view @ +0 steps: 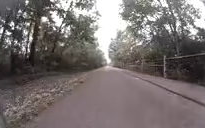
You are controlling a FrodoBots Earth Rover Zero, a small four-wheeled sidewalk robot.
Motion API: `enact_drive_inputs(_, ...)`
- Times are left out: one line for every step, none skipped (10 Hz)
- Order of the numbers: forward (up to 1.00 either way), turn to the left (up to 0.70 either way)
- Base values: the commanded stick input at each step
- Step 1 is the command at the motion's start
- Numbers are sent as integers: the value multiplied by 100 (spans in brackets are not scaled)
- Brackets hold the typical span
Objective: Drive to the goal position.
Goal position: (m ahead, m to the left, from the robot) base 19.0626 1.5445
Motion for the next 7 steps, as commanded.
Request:
enact_drive_inputs(70, 0)
enact_drive_inputs(70, 0)
enact_drive_inputs(70, 0)
enact_drive_inputs(70, -1)
enact_drive_inputs(70, -19)
enact_drive_inputs(70, -33)
enact_drive_inputs(70, -31)
